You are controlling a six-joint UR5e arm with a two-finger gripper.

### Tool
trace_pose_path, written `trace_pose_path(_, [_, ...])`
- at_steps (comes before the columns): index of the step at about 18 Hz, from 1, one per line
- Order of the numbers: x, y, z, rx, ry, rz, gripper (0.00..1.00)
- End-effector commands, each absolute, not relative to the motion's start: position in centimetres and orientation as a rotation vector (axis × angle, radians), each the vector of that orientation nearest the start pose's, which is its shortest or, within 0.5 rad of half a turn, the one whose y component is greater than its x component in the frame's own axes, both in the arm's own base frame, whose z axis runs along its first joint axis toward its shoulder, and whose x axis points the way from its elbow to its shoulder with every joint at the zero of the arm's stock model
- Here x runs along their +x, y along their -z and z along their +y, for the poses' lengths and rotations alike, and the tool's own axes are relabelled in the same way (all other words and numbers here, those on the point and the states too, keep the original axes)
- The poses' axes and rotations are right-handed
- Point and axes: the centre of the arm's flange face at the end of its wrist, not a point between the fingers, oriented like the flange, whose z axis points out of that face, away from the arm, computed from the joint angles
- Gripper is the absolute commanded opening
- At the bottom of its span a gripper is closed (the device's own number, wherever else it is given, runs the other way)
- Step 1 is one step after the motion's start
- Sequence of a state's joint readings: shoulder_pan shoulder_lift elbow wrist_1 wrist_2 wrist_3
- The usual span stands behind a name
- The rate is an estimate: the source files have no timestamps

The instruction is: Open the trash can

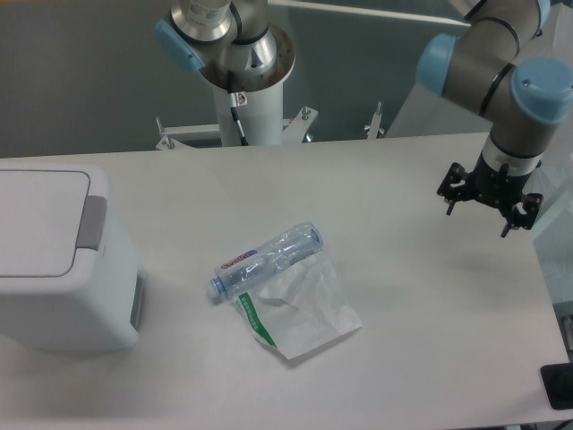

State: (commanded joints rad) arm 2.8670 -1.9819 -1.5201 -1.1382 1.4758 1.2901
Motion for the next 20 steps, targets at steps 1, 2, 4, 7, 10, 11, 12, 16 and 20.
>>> trace_pose_path(1, [-57.2,-32.6,31.9,-2.994,-0.045,-0.036,1.00])
trace_pose_path(2, [-56.7,-32.9,32.5,-2.940,-0.019,-0.133,1.00])
trace_pose_path(4, [-56.3,-33.6,34.0,-2.883,-0.010,-0.280,1.00])
trace_pose_path(7, [-53.2,-34.4,38.4,-2.883,-0.006,-0.243,1.00])
trace_pose_path(10, [-50.8,-36.9,41.6,-2.848,-0.004,-0.375,1.00])
trace_pose_path(11, [-49.6,-37.5,42.7,-2.847,0.011,-0.405,1.00])
trace_pose_path(12, [-48.5,-38.6,43.2,-2.841,0.015,-0.421,1.00])
trace_pose_path(16, [-45.5,-39.9,45.7,-2.826,0.069,-0.438,1.00])
trace_pose_path(20, [-42.7,-41.9,47.7,-2.775,0.140,-0.506,1.00])
